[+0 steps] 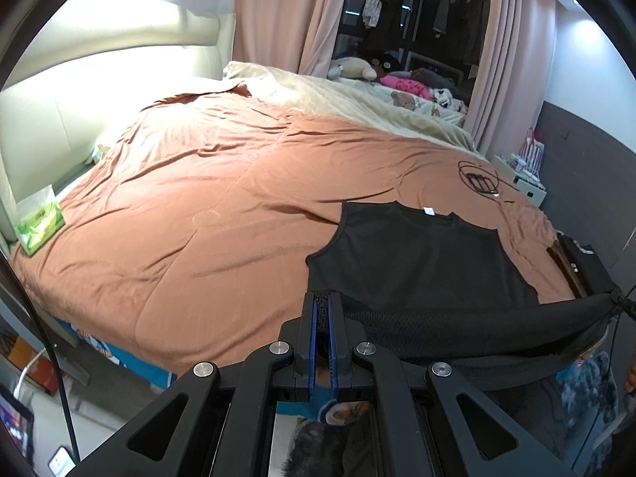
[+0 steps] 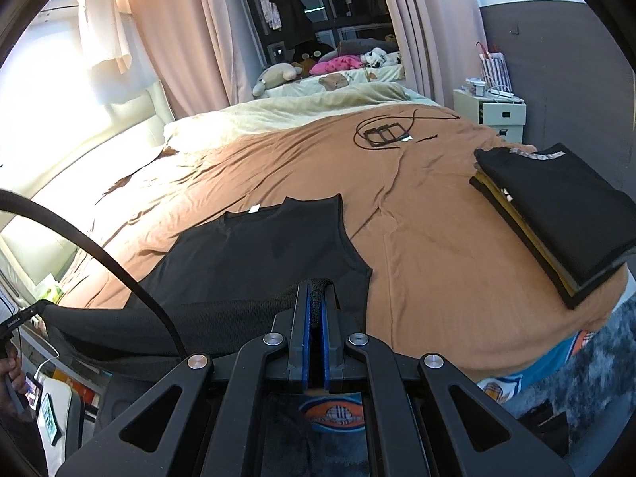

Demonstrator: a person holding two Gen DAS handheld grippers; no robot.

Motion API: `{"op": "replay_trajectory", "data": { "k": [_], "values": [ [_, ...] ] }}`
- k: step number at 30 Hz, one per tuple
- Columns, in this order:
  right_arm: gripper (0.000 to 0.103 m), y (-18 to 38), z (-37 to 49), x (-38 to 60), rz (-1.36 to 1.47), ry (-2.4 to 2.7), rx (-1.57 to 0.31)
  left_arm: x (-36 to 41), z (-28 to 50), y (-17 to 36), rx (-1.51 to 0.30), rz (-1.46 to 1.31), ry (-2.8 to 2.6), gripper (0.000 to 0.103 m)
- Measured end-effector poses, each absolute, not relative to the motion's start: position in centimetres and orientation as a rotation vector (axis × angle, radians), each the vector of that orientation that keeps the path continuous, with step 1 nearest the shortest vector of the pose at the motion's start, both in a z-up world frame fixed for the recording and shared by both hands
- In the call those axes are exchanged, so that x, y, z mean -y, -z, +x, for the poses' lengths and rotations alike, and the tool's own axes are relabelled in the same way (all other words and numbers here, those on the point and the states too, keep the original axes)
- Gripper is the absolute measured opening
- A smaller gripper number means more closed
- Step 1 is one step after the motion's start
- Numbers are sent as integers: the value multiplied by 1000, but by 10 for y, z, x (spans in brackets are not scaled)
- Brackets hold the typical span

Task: Fold small clothes
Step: 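Lift the hem with both tools and fold it toward the collar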

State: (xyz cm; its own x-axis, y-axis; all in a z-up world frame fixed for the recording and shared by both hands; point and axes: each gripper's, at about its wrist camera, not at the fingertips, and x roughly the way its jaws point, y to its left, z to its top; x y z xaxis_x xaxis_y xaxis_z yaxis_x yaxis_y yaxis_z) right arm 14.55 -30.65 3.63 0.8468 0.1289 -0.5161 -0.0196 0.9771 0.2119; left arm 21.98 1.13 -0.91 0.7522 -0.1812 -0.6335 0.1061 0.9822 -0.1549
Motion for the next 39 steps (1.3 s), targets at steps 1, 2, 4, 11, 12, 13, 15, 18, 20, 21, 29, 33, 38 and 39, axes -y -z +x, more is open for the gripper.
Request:
{"op": "replay_trajectory", "data": {
  "k": [1,2,4,11,12,13,15,18,20,21,29,33,38,39],
  "values": [
    [1,-35,154,308,203,-78,-563,-10,228,10,-709,-112,156,5],
    [1,-34,159,308,206,-78,-568,-8,234,12,-714,-110,155,5],
    [1,-31,175,310,210,-81,-584,-3,249,15,-727,-101,153,5],
    [1,-20,219,320,210,-91,-632,14,296,27,-774,-74,142,5],
    [1,-19,226,321,211,-91,-638,16,301,29,-778,-73,141,5],
    [1,-17,232,323,213,-92,-645,18,308,31,-784,-71,140,5],
    [1,-14,246,326,217,-95,-659,19,323,36,-800,-90,142,5],
    [1,-10,264,328,215,-100,-678,21,340,44,-820,-99,134,5],
    [1,-8,276,330,211,-103,-689,24,350,48,-833,-92,132,5],
    [1,-8,282,330,210,-103,-693,26,355,50,-839,-87,130,5],
    [1,6,330,330,201,-96,-725,34,403,75,-897,-55,108,5],
    [1,16,353,329,198,-74,-750,37,425,91,-926,-35,95,5],
    [6,29,380,329,227,16,-810,36,444,113,-981,-55,95,7],
    [12,30,382,329,233,27,-819,35,445,114,-988,-56,94,9]
  ]
}}
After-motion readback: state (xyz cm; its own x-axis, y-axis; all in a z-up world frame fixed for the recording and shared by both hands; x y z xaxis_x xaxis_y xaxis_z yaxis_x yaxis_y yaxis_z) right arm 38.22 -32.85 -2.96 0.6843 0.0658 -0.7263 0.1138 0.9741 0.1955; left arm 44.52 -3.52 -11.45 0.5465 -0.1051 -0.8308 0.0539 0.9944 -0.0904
